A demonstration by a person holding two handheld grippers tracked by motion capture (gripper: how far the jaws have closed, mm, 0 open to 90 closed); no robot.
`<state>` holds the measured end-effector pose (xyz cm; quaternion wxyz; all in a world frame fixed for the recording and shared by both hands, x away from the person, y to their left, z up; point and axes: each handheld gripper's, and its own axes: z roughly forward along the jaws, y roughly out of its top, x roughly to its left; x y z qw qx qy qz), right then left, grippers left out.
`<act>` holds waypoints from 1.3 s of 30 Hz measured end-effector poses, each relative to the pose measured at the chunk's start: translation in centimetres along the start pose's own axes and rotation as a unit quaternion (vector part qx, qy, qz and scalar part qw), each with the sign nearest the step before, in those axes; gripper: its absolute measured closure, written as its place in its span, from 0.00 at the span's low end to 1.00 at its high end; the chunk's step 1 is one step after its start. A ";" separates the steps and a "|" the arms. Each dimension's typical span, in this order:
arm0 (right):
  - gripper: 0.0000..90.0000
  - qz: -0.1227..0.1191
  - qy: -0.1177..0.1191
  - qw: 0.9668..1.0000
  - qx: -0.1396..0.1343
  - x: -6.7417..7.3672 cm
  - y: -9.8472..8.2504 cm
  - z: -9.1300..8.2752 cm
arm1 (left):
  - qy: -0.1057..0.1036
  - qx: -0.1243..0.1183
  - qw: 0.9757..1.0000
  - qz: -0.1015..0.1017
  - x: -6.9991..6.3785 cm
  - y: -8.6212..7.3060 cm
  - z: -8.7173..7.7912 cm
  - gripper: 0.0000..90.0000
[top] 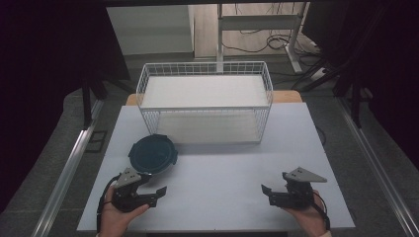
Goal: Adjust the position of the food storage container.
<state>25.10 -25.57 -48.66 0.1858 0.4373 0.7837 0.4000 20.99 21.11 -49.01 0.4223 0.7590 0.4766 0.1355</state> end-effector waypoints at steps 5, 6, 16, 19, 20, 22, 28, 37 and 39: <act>0.14 0.000 -0.002 1.000 -0.004 0.0 -0.1 -0.3 | -0.004 0.000 1.000 0.002 -0.1 0.1 0.0 0.25; 0.15 -0.003 0.000 1.000 -0.008 0.0 0.0 -0.4 | -0.006 -0.001 1.000 0.002 -0.1 0.1 -0.1 0.25; 0.20 -0.002 0.012 1.000 -0.015 0.0 0.1 -0.6 | -0.010 -0.002 1.000 0.007 0.0 0.5 -0.3 0.26; 0.21 0.003 0.016 1.000 -0.019 -0.2 0.1 -0.8 | -0.010 -0.004 1.000 0.007 0.0 0.8 -0.5 0.26; 0.22 0.003 0.015 1.000 -0.019 -0.2 0.1 -0.8 | -0.011 -0.008 1.000 0.008 0.0 1.1 -0.8 0.26; 0.22 0.001 0.014 1.000 -0.019 -0.2 0.2 -0.9 | -0.013 -0.010 1.000 0.008 0.0 1.2 -1.0 0.27; 0.24 0.005 0.016 1.000 -0.019 -0.5 0.2 -1.1 | -0.012 -0.015 1.000 0.004 0.9 2.8 -1.8 0.29; 0.25 0.012 0.013 1.000 -0.016 -0.9 0.1 -1.1 | -0.001 -0.015 1.000 -0.006 2.6 5.3 -2.4 0.31; 0.25 0.012 0.013 1.000 -0.014 -0.9 0.1 -1.0 | 0.006 -0.011 1.000 -0.005 3.3 6.1 -2.4 0.31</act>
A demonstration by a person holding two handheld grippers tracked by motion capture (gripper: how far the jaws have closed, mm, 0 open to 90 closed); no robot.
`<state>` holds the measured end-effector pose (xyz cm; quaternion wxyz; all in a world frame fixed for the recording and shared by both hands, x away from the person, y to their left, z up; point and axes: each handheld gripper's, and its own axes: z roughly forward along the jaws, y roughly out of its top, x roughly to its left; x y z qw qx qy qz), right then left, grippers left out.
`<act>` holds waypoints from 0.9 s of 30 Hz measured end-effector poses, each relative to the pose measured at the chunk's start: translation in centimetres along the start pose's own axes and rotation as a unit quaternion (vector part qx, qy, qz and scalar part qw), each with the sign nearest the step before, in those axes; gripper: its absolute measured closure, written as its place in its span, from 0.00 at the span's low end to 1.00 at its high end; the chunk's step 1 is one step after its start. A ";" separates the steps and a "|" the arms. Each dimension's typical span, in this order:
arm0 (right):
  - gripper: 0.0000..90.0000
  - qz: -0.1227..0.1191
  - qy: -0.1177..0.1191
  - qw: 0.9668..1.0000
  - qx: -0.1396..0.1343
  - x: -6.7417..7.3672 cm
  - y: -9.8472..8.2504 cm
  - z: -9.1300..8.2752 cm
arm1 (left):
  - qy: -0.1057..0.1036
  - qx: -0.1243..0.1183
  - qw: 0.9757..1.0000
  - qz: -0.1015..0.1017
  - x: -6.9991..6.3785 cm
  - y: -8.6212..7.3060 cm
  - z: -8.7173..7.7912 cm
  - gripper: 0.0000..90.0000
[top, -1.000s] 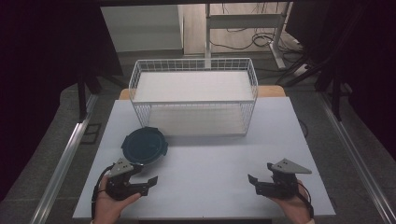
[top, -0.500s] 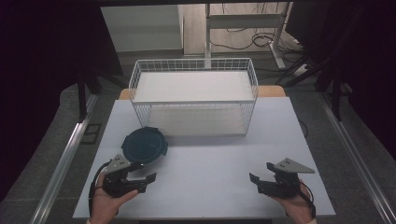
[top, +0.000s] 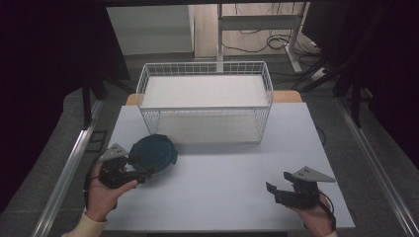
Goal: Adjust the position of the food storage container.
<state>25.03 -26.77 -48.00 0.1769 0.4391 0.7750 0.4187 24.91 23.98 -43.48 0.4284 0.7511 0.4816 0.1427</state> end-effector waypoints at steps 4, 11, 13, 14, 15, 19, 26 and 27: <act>0.25 -0.001 -0.003 1.000 0.004 0.0 -0.1 0.2 | 0.003 0.001 1.000 -0.004 0.7 0.7 0.1 0.32; 0.25 0.001 -0.003 1.000 0.005 -0.1 -0.1 0.2 | 0.024 0.011 1.000 -0.014 3.3 2.6 0.4 0.40; 0.26 0.001 -0.003 1.000 0.005 -0.1 -0.1 0.2 | 0.029 0.012 0.999 -0.016 3.8 2.8 0.5 0.41; 0.26 0.000 -0.003 1.000 0.006 -0.2 -0.1 0.2 | 0.035 0.014 0.999 -0.020 4.4 3.1 0.6 0.43; 0.26 0.000 -0.003 1.000 0.007 -0.2 -0.2 0.3 | 0.035 0.014 0.999 -0.020 4.4 3.1 0.6 0.45; 0.26 0.000 -0.005 1.000 0.010 -0.3 -0.2 0.4 | 0.053 0.026 0.998 -0.022 6.0 3.7 1.3 0.55; 0.26 0.000 -0.006 1.000 0.012 -0.3 -0.2 0.4 | 0.074 0.063 0.995 -0.027 7.7 4.2 3.3 0.84; 0.26 0.000 -0.006 1.000 0.012 -0.3 -0.2 0.4 | 0.074 0.063 0.995 -0.027 7.7 4.2 3.3 0.88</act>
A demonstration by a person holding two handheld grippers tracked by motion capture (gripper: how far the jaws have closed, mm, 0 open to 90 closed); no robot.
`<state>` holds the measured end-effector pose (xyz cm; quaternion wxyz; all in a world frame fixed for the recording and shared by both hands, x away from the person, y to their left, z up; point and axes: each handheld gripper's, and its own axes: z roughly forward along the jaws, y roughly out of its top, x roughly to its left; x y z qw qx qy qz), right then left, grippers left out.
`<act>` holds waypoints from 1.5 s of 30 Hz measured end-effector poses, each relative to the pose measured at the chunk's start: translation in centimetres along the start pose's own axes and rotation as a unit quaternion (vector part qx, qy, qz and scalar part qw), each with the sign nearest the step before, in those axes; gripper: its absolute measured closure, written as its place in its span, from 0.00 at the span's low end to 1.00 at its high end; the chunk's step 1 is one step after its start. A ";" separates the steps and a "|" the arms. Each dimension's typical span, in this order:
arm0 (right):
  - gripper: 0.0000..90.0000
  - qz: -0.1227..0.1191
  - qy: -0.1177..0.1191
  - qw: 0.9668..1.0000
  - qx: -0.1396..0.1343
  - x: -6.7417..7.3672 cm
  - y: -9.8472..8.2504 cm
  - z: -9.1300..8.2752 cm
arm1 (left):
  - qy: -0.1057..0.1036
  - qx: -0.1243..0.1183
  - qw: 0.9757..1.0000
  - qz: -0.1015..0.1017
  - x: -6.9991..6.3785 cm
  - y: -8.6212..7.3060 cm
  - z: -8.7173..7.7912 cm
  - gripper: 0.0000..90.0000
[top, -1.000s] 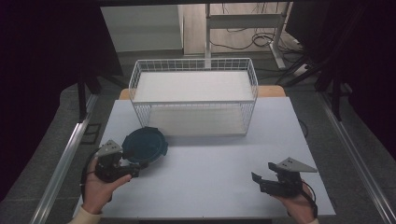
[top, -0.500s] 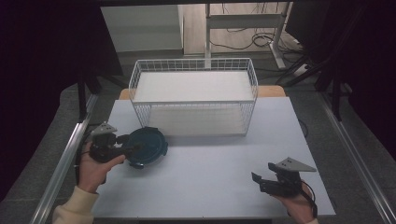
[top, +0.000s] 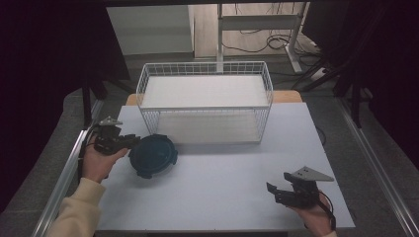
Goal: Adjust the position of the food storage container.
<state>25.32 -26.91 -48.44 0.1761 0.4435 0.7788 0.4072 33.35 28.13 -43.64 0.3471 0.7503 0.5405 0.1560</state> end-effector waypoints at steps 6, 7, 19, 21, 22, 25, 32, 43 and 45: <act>0.26 -0.002 0.000 1.000 0.004 -0.1 -0.1 0.2 | 0.035 0.034 0.999 -0.014 2.3 0.3 2.5 1.00; 0.26 -0.002 0.000 1.000 0.004 -0.1 -0.1 0.2 | 0.035 0.034 0.999 -0.014 2.3 0.3 2.5 1.00; 0.26 -0.001 -0.002 1.000 0.011 -0.3 -0.3 0.6 | 0.025 0.075 0.997 0.007 3.5 0.0 5.0 1.00; 0.26 -0.002 -0.003 1.000 0.011 -0.2 -0.3 0.6 | 0.028 0.075 0.997 0.011 3.4 0.0 5.2 1.00; 0.26 -0.002 -0.002 1.000 0.011 -0.2 -0.3 0.6 | 0.028 0.076 0.997 0.009 3.4 0.0 5.3 1.00; 0.26 -0.002 -0.002 1.000 0.010 -0.1 -0.3 0.6 | 0.027 0.078 0.997 0.008 3.4 0.0 5.4 1.00; 0.27 -0.003 -0.002 1.000 0.014 -0.1 -0.3 0.8 | 0.025 0.084 0.996 0.016 3.1 -0.1 5.6 1.00; 0.27 -0.003 -0.003 1.000 0.009 0.1 -0.2 0.6 | 0.018 0.096 0.995 0.037 1.5 -0.3 5.3 1.00; 0.27 -0.002 -0.004 1.000 0.006 0.0 -0.2 0.5 | 0.011 0.089 0.995 0.033 1.2 -0.5 5.4 1.00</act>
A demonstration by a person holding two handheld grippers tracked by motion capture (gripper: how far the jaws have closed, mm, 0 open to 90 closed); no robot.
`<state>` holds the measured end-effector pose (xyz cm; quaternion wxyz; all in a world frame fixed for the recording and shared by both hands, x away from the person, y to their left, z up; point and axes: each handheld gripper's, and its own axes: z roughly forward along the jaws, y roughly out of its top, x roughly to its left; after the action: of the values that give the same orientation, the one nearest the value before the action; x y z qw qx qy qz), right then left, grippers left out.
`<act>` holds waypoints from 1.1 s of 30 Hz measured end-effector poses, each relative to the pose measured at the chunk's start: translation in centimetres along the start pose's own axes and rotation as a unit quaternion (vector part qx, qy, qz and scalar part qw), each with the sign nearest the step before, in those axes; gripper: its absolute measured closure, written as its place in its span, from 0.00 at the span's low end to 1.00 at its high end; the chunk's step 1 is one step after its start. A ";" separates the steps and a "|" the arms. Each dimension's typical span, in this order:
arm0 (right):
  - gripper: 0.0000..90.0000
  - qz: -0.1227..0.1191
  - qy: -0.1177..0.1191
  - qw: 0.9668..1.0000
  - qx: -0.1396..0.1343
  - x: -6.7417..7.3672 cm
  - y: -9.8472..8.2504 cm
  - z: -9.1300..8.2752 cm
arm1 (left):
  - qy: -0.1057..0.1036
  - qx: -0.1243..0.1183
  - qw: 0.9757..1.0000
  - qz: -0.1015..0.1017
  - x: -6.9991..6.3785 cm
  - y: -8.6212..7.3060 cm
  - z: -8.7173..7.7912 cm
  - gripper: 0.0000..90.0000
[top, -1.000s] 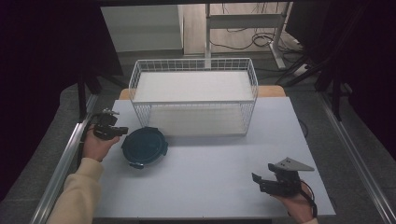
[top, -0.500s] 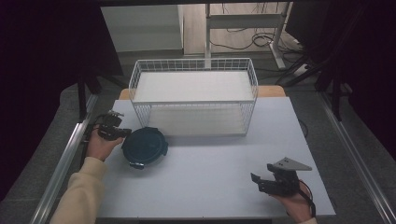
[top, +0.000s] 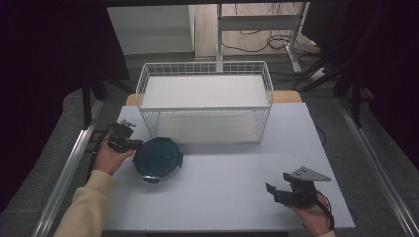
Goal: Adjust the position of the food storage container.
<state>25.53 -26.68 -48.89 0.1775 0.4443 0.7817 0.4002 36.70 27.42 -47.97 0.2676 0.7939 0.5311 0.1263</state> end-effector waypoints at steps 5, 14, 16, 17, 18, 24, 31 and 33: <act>0.27 0.000 0.000 1.000 0.000 0.0 0.0 0.0 | -0.010 -0.004 1.000 0.002 -0.7 -0.3 0.0 1.00; 0.27 0.000 -0.001 1.000 0.002 0.0 0.0 0.0 | -0.015 -0.001 1.000 0.019 -2.6 -0.3 0.0 1.00; 0.27 0.001 -0.001 1.000 0.002 0.0 0.0 0.0 | -0.012 0.001 1.000 0.023 -3.0 -0.3 0.0 1.00; 0.27 0.001 -0.001 1.000 0.001 0.0 0.0 0.0 | -0.012 0.001 1.000 0.026 -3.4 -0.3 0.0 1.00; 0.27 0.001 -0.001 1.000 0.001 0.0 0.0 0.0 | -0.012 0.001 1.000 0.026 -3.4 -0.3 0.0 1.00; 0.27 0.000 -0.001 1.000 0.000 0.0 0.1 0.0 | -0.019 0.009 0.999 0.036 -4.4 -0.3 -0.1 1.00; 0.27 0.000 -0.002 1.000 0.000 0.0 0.1 -0.1 | -0.040 0.009 0.998 0.042 -6.2 -0.2 0.1 1.00; 0.27 0.001 -0.002 1.000 0.002 0.0 0.1 -0.1 | -0.048 0.009 0.998 0.047 -7.1 -0.1 0.2 1.00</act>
<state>25.51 -26.65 -48.80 0.1780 0.4460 0.7818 0.3978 33.85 20.95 -47.64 0.2790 0.8259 0.4805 0.0955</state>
